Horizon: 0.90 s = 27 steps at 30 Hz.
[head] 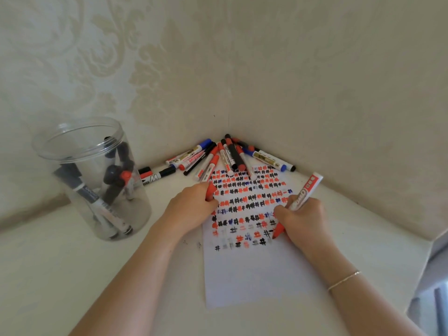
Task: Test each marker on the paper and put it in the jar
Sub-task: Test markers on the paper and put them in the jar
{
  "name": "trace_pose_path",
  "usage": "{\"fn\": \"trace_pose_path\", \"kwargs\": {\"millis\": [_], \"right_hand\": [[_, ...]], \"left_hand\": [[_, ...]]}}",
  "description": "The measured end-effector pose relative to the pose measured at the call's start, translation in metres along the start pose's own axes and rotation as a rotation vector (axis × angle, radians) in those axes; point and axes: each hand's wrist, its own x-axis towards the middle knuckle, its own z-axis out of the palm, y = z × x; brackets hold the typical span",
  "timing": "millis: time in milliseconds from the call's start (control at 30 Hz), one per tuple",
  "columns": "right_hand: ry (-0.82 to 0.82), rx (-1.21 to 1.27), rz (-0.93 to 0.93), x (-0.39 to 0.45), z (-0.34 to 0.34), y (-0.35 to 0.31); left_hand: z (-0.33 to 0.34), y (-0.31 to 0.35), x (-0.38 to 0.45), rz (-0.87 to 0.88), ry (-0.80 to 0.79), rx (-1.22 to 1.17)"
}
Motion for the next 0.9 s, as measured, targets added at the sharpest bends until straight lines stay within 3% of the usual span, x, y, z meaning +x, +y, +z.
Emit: {"fn": "trace_pose_path", "kwargs": {"millis": [900], "right_hand": [[0.01, 0.015, 0.022, -0.0019, 0.0008, 0.0008]], "left_hand": [[0.0021, 0.0006, -0.0043, 0.013, 0.053, 0.054]]}}
